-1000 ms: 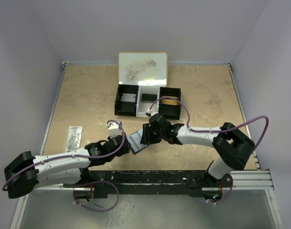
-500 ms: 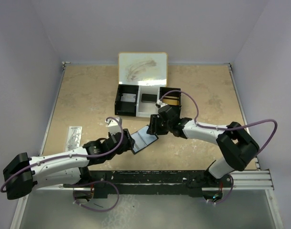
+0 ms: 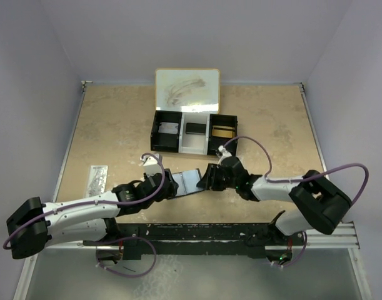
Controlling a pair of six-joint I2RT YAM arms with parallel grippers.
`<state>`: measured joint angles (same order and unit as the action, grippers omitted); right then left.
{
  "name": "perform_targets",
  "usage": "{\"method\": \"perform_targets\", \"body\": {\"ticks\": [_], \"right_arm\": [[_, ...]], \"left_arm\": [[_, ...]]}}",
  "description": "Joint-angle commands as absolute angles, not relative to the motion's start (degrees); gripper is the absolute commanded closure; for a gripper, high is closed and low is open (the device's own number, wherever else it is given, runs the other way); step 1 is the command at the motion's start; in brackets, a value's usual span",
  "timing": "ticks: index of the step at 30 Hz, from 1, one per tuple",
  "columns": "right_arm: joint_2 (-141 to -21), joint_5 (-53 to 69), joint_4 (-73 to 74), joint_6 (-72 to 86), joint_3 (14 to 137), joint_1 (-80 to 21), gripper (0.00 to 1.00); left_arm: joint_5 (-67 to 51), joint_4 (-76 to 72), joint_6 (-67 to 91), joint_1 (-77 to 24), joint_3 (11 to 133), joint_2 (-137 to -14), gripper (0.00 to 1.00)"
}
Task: Take the credit cards out of the card holder
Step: Adjust the card holder at the center of the board.
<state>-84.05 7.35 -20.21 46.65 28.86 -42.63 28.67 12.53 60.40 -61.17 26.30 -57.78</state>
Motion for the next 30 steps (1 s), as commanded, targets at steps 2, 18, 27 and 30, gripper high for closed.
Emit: {"method": "perform_targets", "body": {"ticks": [2, 18, 27, 30], "right_arm": [[-83.25, 14.33, -31.92, 57.70, 18.43, -50.34, 0.52], [-68.77, -6.38, -4.18, 56.03, 33.16, -54.82, 0.48], [-79.49, 2.58, -25.15, 59.89, 32.96, -54.90, 0.53], [-81.98, 3.76, -27.71, 63.30, 32.87, -54.79, 0.57]], "left_arm": [[29.92, 12.19, 59.82, -61.35, 28.19, -55.81, 0.49], [32.40, 17.07, 57.53, -61.25, 30.66, -53.81, 0.48], [27.93, 15.38, 47.76, -55.36, 36.36, -60.59, 0.49], [24.34, 14.77, 45.21, -51.70, 37.20, -62.01, 0.50]]}}
